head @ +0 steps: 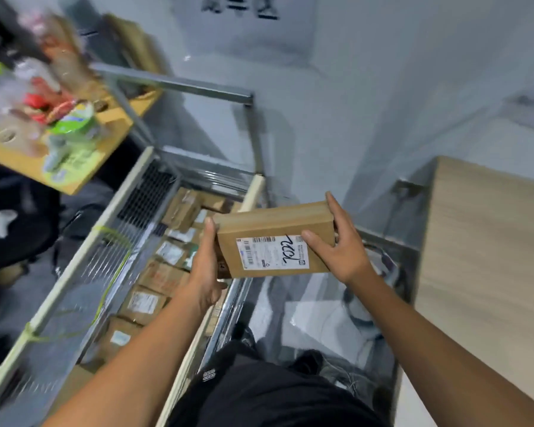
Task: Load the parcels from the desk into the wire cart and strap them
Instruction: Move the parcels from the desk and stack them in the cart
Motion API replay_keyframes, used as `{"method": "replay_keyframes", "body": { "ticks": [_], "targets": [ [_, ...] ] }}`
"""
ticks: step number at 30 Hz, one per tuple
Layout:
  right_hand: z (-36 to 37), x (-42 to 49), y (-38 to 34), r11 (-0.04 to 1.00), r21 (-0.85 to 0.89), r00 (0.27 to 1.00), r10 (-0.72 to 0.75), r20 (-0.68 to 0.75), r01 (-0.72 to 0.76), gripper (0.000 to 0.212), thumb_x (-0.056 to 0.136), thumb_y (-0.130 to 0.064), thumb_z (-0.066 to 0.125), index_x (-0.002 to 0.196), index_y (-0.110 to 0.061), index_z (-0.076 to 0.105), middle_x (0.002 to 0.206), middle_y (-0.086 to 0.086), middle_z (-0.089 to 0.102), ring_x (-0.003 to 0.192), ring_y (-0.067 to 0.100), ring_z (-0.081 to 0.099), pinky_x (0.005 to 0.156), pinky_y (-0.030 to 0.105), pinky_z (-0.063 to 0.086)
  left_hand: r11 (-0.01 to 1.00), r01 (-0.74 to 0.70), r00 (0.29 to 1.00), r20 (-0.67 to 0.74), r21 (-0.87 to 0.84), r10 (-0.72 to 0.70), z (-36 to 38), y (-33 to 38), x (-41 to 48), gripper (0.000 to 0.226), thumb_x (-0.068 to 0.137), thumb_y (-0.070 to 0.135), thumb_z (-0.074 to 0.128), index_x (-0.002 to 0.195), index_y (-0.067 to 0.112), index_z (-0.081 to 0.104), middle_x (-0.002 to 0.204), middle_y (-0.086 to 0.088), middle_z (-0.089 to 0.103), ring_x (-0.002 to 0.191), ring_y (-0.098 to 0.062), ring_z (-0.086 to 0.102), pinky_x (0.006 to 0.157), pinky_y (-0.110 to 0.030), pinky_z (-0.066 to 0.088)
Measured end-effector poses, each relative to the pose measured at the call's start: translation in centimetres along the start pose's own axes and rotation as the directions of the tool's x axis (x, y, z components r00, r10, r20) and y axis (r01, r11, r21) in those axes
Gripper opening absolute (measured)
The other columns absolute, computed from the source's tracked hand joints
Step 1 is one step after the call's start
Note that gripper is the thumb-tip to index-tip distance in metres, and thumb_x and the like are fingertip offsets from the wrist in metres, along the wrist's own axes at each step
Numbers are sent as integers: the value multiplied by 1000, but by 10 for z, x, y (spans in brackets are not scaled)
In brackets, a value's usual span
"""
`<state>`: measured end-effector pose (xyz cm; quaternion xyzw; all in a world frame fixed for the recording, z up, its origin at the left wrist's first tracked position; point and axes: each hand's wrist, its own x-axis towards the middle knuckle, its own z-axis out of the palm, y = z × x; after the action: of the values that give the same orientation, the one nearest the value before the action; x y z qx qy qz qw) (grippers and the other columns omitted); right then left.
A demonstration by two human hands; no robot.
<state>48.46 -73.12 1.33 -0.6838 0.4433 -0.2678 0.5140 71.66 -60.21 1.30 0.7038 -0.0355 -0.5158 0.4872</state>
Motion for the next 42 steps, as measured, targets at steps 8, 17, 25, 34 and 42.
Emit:
{"method": "replay_keyframes", "body": {
  "ticks": [8, 17, 25, 34, 42],
  "targets": [
    [138, 66, -49, 993, -120, 974, 34, 226, -6, 73, 86, -57, 75, 145, -33, 40, 133, -11, 55, 105, -9, 59, 89, 5, 45, 954, -218, 955, -245, -205, 165, -115, -32, 10, 75, 75, 86, 63, 128, 33, 62, 121, -1, 75, 114, -25, 72, 102, -60, 53],
    [258, 149, -59, 952, -306, 857, 154, 492, 5, 60, 83, -50, 73, 138, -46, 51, 131, -8, 64, 118, 21, 66, 88, 45, 62, 845, -91, 934, -340, -527, -111, -187, -34, 86, 62, 87, 68, 67, 132, 26, 62, 115, -7, 77, 99, -29, 77, 68, -39, 63],
    [371, 286, 38, 804, -561, 802, 197, 564, 197, 83, 84, -65, 67, 152, -38, 27, 138, -1, 56, 118, 23, 61, 93, 54, 59, 757, -30, 821, -448, -652, -354, -200, -63, 259, 50, 87, 59, 74, 124, 27, 63, 106, 0, 79, 93, -23, 77, 68, -37, 64],
    [494, 436, 238, 640, -607, 716, 124, 687, 471, 95, 99, -61, 51, 166, -21, -4, 167, 17, 25, 151, 36, 31, 122, 49, 32, 781, -35, 785, -501, -623, -365, -197, -146, 505, 59, 90, 45, 78, 137, 16, 57, 123, -13, 72, 101, -26, 70, 91, -43, 59],
    [530, 484, 333, 272, -481, 509, -40, 860, 834, 82, 103, -52, 48, 165, -8, 18, 171, 24, 12, 157, 44, 11, 129, 53, 10, 908, 6, 652, -687, -418, -321, -183, -182, 613, 35, 82, 55, 81, 99, 30, 63, 88, 16, 74, 86, -5, 72, 75, -28, 58]
  ]
}}
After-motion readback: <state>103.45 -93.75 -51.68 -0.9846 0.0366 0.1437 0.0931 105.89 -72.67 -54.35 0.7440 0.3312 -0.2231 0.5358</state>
